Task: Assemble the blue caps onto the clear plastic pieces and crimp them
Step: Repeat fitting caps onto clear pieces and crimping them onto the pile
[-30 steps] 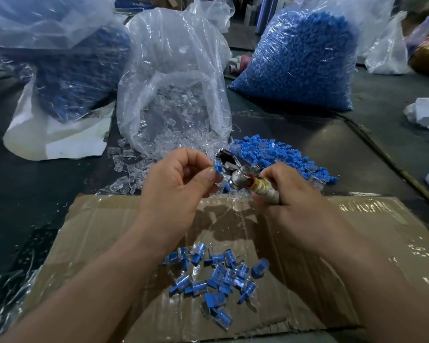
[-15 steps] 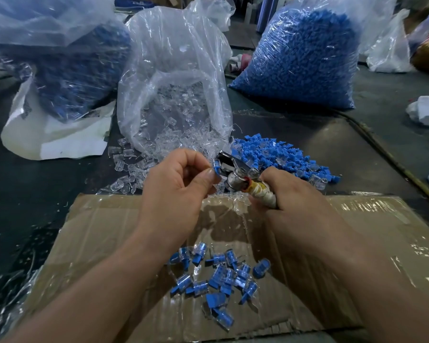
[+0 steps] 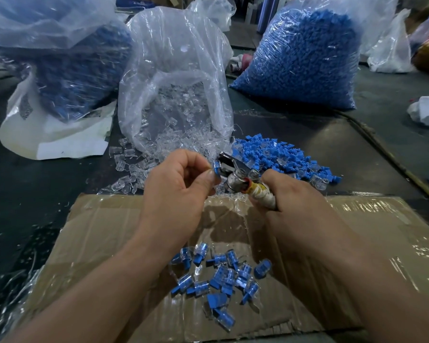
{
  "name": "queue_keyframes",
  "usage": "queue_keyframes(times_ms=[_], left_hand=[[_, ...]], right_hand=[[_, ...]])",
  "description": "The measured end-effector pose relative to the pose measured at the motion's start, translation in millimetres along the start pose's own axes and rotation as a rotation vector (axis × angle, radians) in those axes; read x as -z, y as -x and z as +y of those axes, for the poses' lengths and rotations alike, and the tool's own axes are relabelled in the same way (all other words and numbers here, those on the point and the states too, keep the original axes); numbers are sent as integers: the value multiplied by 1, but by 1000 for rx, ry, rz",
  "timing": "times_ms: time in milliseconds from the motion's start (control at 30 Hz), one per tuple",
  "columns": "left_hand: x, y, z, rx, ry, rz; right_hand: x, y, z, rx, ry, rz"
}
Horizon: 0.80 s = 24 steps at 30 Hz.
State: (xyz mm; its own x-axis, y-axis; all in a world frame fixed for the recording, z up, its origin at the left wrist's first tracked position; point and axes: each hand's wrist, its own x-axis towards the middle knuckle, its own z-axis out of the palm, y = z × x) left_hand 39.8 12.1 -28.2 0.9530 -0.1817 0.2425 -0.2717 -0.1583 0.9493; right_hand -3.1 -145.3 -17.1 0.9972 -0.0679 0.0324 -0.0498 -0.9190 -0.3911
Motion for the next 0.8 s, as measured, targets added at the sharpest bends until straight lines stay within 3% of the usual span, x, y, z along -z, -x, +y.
queue_keyframes(times_ms=[400,467,567,667,800], left_hand=[[4,-2,-3,-5,71,37],[7,-1,1,-13,141,-37],[6,3,6,-14,228,-286],[3,6,6,12,141,-467],[0,7,3,19,-30,-572]], right_hand=[[7,-2,19,81,55,-53],[6,-2,19,85,93,-72],[3,-4,18,82,125,-133],[1,-6,19,91,188,-163],[-1,-8,23,99,202,-177]])
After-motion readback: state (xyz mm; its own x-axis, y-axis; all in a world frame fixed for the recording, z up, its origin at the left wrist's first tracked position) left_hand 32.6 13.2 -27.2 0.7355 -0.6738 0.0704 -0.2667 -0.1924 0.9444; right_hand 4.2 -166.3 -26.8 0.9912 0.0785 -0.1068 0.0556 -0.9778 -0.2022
